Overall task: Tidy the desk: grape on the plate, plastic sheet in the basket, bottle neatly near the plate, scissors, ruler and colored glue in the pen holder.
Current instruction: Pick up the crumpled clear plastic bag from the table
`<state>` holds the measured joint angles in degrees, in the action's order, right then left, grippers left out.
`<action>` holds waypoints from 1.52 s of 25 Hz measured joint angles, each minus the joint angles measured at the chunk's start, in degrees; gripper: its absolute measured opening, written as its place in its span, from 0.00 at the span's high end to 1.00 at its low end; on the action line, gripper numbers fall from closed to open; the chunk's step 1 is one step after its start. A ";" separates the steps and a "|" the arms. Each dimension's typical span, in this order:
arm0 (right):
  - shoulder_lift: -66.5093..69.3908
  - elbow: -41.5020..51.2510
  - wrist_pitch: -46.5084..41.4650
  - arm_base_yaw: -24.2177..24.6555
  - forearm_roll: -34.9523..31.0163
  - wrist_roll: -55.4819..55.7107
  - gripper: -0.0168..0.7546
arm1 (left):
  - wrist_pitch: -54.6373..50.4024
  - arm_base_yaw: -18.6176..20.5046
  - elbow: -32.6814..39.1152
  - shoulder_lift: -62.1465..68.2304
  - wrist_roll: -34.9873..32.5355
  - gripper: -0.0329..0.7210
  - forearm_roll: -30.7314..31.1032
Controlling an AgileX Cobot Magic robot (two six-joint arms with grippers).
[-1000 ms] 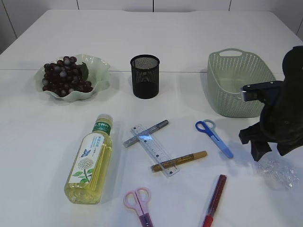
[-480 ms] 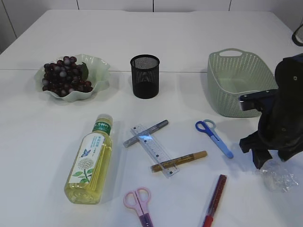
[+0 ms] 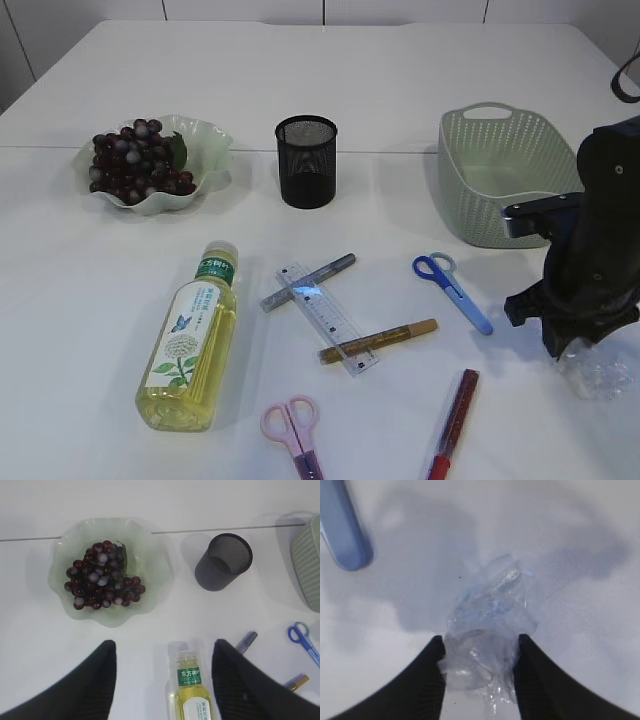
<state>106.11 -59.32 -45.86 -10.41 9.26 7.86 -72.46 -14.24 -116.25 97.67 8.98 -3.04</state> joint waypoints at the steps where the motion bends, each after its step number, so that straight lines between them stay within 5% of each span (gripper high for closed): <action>1: 0.00 0.00 0.00 0.00 0.00 0.00 0.58 | 0.00 0.00 0.00 -0.14 0.00 0.37 0.00; 9: 0.45 -0.45 -0.25 0.00 0.00 0.00 0.95 | 0.00 0.00 0.00 -1.43 0.00 0.38 -0.03; 29: -7.01 -0.59 -13.41 0.00 -7.90 -2.88 0.96 | -0.10 0.00 0.00 -1.43 0.00 0.40 -0.03; 38: -9.94 -11.45 -17.11 0.00 -8.81 -2.88 0.96 | -0.10 0.00 0.00 -1.43 0.00 0.41 -0.03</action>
<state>96.16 -70.77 -62.97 -10.41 0.45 4.98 -72.55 -14.24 -116.25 96.24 8.98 -3.06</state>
